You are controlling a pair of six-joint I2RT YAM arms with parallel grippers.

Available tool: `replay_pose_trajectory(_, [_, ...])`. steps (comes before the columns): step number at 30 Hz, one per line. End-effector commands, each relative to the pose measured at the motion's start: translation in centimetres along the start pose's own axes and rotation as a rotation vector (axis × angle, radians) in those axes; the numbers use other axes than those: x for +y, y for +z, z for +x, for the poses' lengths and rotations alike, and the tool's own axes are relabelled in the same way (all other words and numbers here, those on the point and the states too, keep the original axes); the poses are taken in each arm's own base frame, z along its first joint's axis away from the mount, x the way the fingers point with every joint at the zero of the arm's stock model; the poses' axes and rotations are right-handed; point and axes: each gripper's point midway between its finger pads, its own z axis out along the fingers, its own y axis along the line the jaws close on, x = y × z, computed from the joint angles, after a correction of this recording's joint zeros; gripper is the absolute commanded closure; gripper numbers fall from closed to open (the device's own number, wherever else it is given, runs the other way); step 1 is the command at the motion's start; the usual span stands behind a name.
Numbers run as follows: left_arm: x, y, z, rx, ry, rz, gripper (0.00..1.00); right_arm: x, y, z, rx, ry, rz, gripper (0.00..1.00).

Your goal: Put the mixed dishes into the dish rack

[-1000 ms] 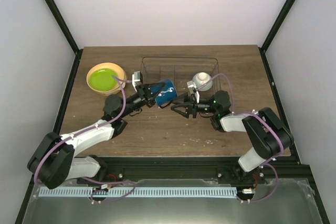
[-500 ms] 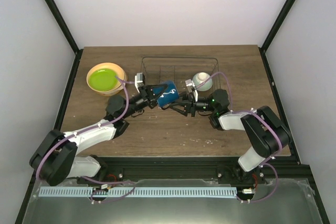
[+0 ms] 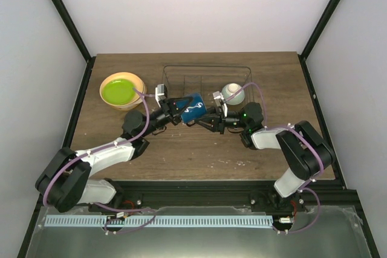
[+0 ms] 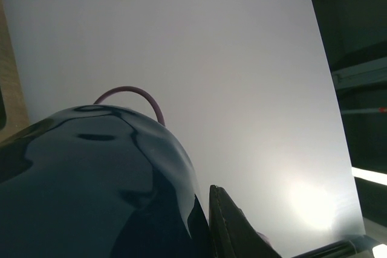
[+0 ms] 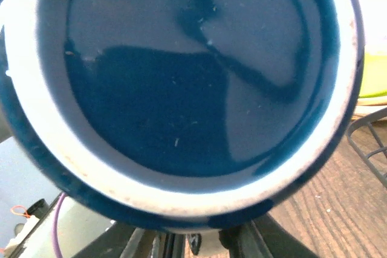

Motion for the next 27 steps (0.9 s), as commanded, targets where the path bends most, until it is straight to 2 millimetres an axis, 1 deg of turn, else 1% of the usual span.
replay_pose_trajectory(1, [-2.4,0.0,0.0,-0.006,0.056,0.097,1.00,0.8,0.7,-0.8,-0.003,-0.055,-0.042,0.75])
replay_pose_trajectory(9, [-1.3,-0.1,0.1,0.000,0.044,0.092,1.00,0.8,0.8,-1.0,-0.006,-0.059,-0.042,0.99])
replay_pose_trajectory(14, [-0.4,-0.1,0.2,0.003,0.047,0.070,0.99,0.7,0.7,-1.1,-0.009,-0.057,-0.028,0.99])
replay_pose_trajectory(18, [0.6,-0.3,0.4,0.010,0.060,0.035,0.90,0.4,0.6,-1.4,-0.015,-0.063,0.009,0.99])
replay_pose_trajectory(21, [1.7,-0.6,0.4,0.010,0.075,-0.013,0.77,0.0,0.6,-1.8,-0.018,-0.070,0.053,0.99])
replay_pose_trajectory(27, [3.3,-1.7,-0.4,-0.011,0.092,-0.074,0.62,-0.8,0.1,-2.6,-0.046,-0.086,0.147,0.99])
